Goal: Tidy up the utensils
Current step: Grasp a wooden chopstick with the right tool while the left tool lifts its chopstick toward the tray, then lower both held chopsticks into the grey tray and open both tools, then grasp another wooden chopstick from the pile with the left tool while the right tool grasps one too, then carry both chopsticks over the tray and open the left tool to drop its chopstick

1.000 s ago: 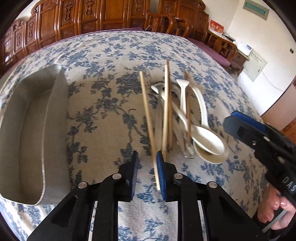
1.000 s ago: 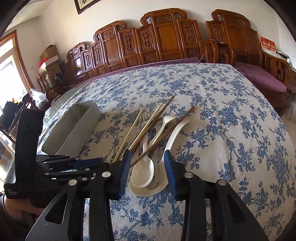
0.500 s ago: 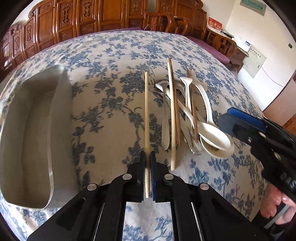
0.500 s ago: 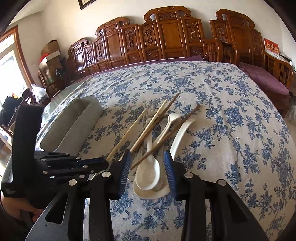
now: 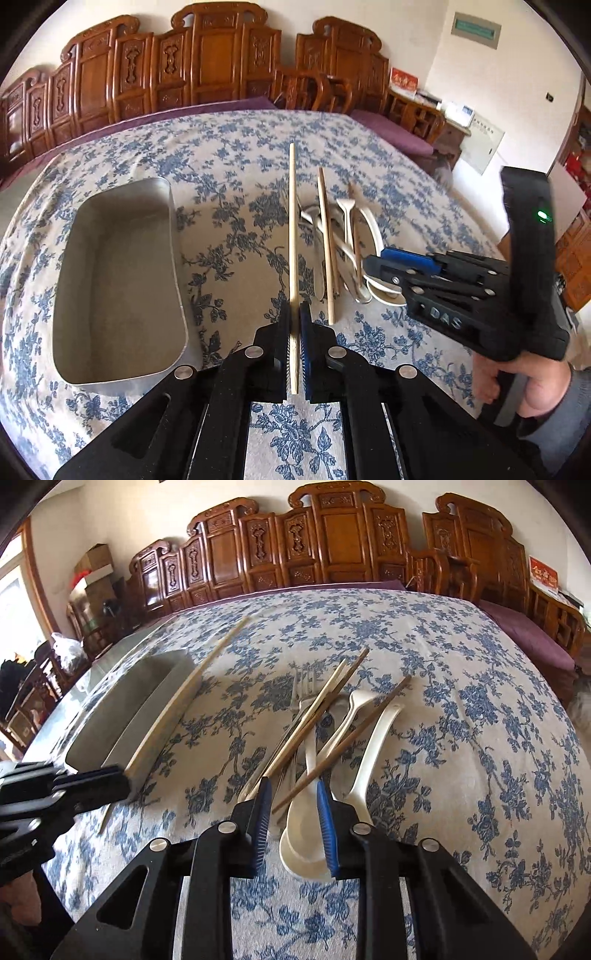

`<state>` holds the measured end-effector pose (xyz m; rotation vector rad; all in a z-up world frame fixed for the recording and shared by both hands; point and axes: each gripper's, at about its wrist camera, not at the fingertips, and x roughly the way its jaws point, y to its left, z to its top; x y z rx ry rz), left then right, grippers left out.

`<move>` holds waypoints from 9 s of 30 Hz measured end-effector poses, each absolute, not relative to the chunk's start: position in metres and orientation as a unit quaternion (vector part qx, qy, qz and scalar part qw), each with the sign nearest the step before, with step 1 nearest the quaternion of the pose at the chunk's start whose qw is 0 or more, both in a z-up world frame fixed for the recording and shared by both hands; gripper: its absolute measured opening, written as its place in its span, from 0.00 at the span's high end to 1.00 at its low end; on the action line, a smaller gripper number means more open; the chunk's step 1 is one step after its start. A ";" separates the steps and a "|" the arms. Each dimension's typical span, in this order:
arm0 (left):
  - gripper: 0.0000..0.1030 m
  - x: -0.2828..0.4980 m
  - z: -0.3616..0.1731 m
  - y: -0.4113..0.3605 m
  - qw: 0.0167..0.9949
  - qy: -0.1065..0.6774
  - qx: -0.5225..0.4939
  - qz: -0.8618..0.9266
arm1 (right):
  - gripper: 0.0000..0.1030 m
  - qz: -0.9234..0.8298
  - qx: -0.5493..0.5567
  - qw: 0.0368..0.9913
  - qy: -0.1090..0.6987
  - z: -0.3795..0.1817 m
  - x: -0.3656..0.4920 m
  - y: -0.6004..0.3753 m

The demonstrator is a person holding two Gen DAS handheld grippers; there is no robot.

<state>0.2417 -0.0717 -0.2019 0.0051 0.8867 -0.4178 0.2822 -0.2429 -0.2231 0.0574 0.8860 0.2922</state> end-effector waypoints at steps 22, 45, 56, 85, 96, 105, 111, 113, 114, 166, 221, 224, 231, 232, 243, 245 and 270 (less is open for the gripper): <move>0.96 0.230 -0.159 -0.031 0.901 0.378 -0.021 -0.214 | 0.91 0.022 0.055 0.859 0.508 -0.240 0.333 -0.257; 0.96 0.253 -0.167 0.035 0.900 0.412 -0.030 -0.137 | 0.94 0.080 0.030 0.902 0.423 -0.162 0.300 -0.236; 0.96 0.268 -0.201 0.047 0.877 0.468 -0.016 -0.104 | 0.94 0.147 0.036 0.898 0.413 -0.155 0.289 -0.195; 0.96 0.278 -0.189 0.085 0.889 0.450 -0.048 -0.060 | 0.94 0.235 0.012 0.864 0.445 -0.169 0.291 -0.088; 0.96 0.274 -0.173 0.109 0.900 0.430 -0.060 -0.041 | 0.94 0.240 0.011 0.840 0.487 -0.200 0.317 -0.051; 0.96 0.273 -0.172 0.107 0.901 0.428 -0.055 -0.043 | 0.93 0.249 0.010 0.831 0.497 -0.218 0.324 -0.039; 0.96 0.272 -0.170 0.100 0.903 0.424 -0.053 -0.047 | 0.93 0.265 0.015 0.837 0.479 -0.208 0.319 -0.047; 0.96 0.272 -0.168 0.096 0.903 0.422 -0.055 -0.052 | 0.93 0.267 0.011 0.845 0.464 -0.197 0.314 -0.057; 0.96 0.271 -0.168 0.093 0.904 0.421 -0.055 -0.054 | 0.93 0.265 0.009 0.848 0.458 -0.193 0.312 -0.062; 0.86 0.260 -0.203 -0.070 0.883 0.430 0.038 -0.186 | 0.94 0.093 -0.018 0.859 0.503 -0.227 0.327 -0.247; 0.96 0.227 -0.206 -0.073 0.888 0.417 0.065 -0.181 | 0.94 0.108 0.058 0.933 0.339 -0.188 0.245 -0.293; 0.96 0.222 -0.198 -0.064 0.891 0.415 0.063 -0.175 | 0.94 0.116 0.057 0.933 0.335 -0.186 0.243 -0.288; 0.96 0.214 -0.183 -0.047 0.898 0.406 0.061 -0.160 | 0.94 0.133 0.051 0.933 0.331 -0.185 0.240 -0.278; 0.96 0.213 -0.181 -0.044 0.899 0.404 0.060 -0.157 | 0.94 0.136 0.050 0.933 0.331 -0.185 0.240 -0.276; 0.96 0.210 -0.168 -0.001 0.906 0.405 0.045 -0.116 | 0.94 0.162 0.036 0.932 0.321 -0.180 0.233 -0.264; 0.96 0.213 -0.170 0.007 0.905 0.410 0.040 -0.107 | 0.94 0.168 0.031 0.931 0.322 -0.180 0.231 -0.260; 0.96 0.256 -0.209 0.046 0.877 0.475 0.013 -0.073 | 0.94 0.211 0.012 0.920 0.329 -0.177 0.222 -0.227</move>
